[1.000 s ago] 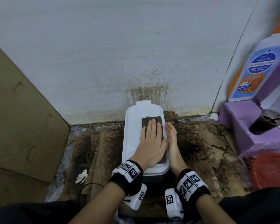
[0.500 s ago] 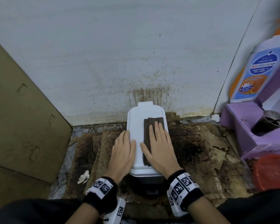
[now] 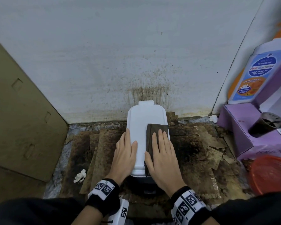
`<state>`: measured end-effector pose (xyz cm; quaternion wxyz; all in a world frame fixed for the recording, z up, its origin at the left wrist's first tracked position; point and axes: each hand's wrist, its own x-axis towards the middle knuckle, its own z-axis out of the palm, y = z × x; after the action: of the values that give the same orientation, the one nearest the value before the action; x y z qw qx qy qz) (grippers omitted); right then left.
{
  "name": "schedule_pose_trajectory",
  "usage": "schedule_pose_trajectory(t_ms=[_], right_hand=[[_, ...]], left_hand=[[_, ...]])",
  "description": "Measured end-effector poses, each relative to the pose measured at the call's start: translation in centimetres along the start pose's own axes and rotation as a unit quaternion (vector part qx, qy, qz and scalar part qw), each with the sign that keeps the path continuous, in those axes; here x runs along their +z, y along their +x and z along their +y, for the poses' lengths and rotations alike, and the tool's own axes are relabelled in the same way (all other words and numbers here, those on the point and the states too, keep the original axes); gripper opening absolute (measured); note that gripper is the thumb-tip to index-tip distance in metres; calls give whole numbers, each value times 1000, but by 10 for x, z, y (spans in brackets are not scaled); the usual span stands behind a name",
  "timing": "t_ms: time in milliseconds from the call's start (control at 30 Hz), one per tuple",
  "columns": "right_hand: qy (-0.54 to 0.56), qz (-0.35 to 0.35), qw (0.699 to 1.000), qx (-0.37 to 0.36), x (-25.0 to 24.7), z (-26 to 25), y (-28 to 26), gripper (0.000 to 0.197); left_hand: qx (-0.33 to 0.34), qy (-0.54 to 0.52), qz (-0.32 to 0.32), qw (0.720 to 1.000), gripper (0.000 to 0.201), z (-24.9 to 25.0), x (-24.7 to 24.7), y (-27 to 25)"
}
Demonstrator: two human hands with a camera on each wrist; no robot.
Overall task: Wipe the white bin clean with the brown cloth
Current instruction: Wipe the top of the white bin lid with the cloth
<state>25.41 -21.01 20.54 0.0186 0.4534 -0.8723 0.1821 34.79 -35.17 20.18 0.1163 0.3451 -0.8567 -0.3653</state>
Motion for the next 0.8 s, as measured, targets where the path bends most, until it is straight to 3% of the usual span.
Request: schedule_pose_trajectory(t_ms=[200,567,800], right_hand=[[32,-40,999,3,-6,12,23,73],[184,-206,961,-9,-20,64,109,87],[239,-205,949,-9,-18,73,117,87]], left_hand=[[-4,-16,-16,1000,65,-3,-1,3],[-5,-37,-37,999,67,-6,-4,7],[-8,-25,-39,999,67,-3,-6,5]])
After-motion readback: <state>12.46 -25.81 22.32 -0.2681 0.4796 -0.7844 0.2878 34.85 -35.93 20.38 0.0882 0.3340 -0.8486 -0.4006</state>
